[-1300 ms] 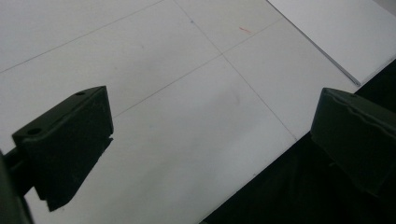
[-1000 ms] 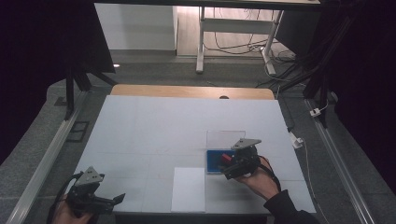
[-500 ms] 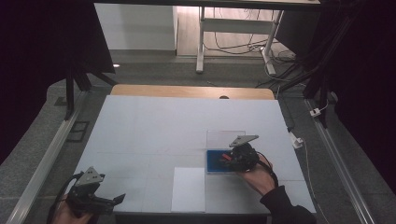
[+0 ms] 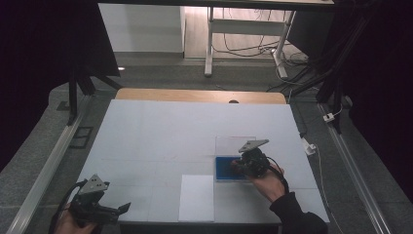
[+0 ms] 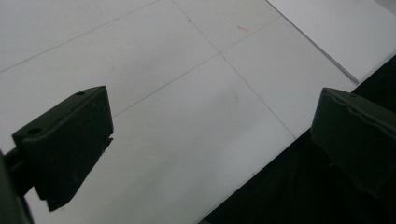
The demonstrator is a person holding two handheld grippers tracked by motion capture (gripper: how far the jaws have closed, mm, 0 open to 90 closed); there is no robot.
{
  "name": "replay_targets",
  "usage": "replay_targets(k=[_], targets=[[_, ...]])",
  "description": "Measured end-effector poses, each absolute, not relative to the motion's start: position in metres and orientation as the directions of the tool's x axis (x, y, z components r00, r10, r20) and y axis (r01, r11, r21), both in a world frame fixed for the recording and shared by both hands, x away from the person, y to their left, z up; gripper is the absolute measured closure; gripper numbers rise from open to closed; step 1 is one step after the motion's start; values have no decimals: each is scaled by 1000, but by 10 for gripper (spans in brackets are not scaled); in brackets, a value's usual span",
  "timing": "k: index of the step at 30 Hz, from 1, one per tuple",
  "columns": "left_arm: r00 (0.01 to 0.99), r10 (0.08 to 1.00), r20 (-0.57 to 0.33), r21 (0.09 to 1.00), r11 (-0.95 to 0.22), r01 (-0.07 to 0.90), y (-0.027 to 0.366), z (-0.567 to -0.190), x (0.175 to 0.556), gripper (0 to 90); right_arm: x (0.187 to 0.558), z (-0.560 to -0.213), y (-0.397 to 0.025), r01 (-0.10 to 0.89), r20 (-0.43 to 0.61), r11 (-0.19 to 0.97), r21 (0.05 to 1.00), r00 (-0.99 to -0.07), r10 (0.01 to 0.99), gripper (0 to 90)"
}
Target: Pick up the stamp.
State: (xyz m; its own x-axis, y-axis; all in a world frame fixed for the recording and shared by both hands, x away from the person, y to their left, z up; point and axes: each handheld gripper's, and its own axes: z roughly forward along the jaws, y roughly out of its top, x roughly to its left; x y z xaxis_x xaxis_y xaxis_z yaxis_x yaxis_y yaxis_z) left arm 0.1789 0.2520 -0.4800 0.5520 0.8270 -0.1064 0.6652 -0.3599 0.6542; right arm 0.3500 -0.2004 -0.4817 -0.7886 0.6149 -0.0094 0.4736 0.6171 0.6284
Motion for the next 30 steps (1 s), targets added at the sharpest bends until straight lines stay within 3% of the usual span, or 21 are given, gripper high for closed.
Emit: replay_targets(k=[30], targets=[[559,817,-142,661,-342,668,255,-480,179,0,333,-457,-208,406,-12,580,706,-812,583,797]])
